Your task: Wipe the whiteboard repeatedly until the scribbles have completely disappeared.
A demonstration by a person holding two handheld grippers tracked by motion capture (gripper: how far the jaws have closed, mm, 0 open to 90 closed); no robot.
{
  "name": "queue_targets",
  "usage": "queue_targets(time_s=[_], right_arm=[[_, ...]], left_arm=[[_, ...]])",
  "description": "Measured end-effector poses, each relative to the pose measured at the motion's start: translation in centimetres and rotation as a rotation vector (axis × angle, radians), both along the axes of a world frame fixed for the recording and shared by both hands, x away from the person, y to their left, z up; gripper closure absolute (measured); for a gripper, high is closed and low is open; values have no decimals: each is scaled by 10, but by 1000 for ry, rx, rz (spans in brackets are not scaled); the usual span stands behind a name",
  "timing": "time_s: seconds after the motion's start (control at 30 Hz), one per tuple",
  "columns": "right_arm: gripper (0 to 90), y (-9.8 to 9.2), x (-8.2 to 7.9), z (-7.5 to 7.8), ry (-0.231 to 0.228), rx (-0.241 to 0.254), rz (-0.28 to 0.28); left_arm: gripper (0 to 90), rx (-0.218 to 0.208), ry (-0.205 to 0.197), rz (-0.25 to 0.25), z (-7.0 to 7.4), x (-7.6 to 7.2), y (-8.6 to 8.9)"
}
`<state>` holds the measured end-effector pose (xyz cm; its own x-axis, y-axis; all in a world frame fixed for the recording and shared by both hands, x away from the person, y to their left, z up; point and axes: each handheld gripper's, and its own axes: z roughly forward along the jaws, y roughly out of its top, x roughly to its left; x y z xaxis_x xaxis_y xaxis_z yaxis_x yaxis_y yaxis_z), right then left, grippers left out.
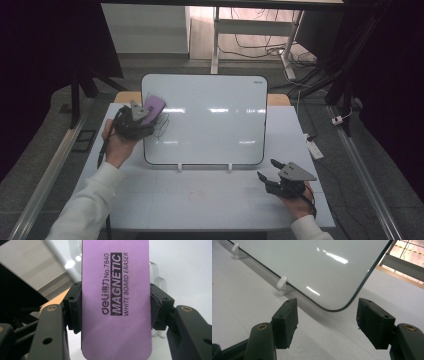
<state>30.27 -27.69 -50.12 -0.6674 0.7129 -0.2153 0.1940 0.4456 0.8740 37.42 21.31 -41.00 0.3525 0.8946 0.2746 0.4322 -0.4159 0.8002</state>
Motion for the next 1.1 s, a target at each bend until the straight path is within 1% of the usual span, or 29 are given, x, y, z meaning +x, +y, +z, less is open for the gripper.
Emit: queue_targets(time_s=[0.1, 0.13, 0.17, 0.2, 0.3, 0.43, 0.47, 0.53, 0.6, 0.67, 0.73, 0.8, 0.87, 0.93, 1.0, 1.1], right_arm=[[328, 0, 0, 0, 0, 0, 1], [328, 0, 0, 0, 0, -1, 1], [328, 0, 0, 0, 0, -3, 1], [328, 0, 0, 0, 1, -3, 1], [328, 0, 1, -1, 4, -2, 1], [327, 1, 0, -1, 5, -4, 4], [327, 1, 0, -1, 5, -4, 5], [327, 1, 0, -1, 4, -3, 5], [327, 1, 0, -1, 4, -3, 5], [327, 1, 0, -1, 2, -4, 4], [327, 1, 0, 0, 1, -3, 3], [327, 1, 0, 0, 0, -3, 2], [327, 1, 0, -1, 0, -4, 1], [327, 1, 1, -1, 1, -4, 1], [327, 1, 1, -1, 2, -5, 1], [327, 1, 0, -1, 0, -5, 2]], left_arm=[[406, -27, 1, 40, 8, 6, 13], [406, -40, 9, 40, 9, 8, 17], [406, -40, 13, 39, 9, 8, 17], [406, -25, 19, 35, 8, 6, 14], [407, 7, 41, 1, 0, 0, 5], [406, 29, 84, -57, -18, -15, -7], [406, 28, 91, -68, -23, -19, -10], [406, 40, 103, -91, -31, -25, -14], [406, 58, 108, -105, -34, -29, -17], [406, 61, 103, -103, -31, -28, -16], [406, 46, 91, -75, -25, -24, -9], [406, 10, 81, -43, -16, -17, 3], [406, -15, 65, -3, -7, -10, 13], [406, -37, 53, 21, 2, -3, 21], [406, -36, 49, 29, 9, 2, 22], [406, -15, 48, 27, 15, 9, 16]])
